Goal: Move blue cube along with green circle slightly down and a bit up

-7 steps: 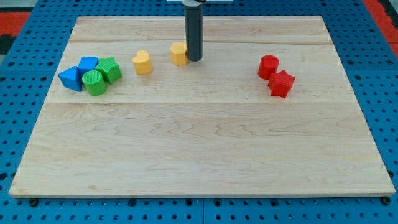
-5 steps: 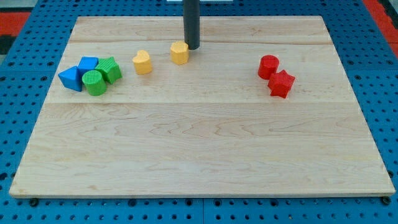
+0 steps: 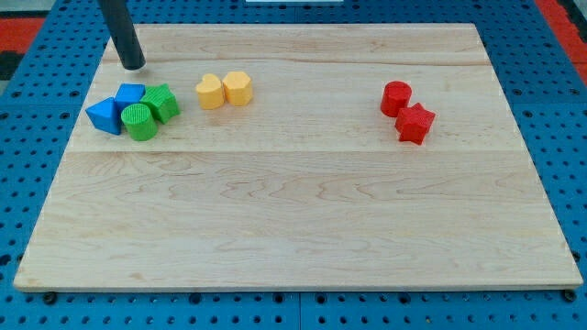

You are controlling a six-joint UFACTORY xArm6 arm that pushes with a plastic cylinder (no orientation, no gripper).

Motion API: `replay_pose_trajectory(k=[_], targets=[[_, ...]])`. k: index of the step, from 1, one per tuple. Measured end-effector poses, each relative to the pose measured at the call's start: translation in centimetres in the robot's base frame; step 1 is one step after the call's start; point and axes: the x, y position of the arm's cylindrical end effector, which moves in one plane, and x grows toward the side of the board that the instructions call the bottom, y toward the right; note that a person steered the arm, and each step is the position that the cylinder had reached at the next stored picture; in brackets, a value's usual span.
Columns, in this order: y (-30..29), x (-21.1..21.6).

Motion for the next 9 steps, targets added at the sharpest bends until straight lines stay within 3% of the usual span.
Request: replay_pose_trajectory(k=[2, 6, 9], targets=[[0.5, 3.7], [0.3, 15.2], [0.3, 18.9]])
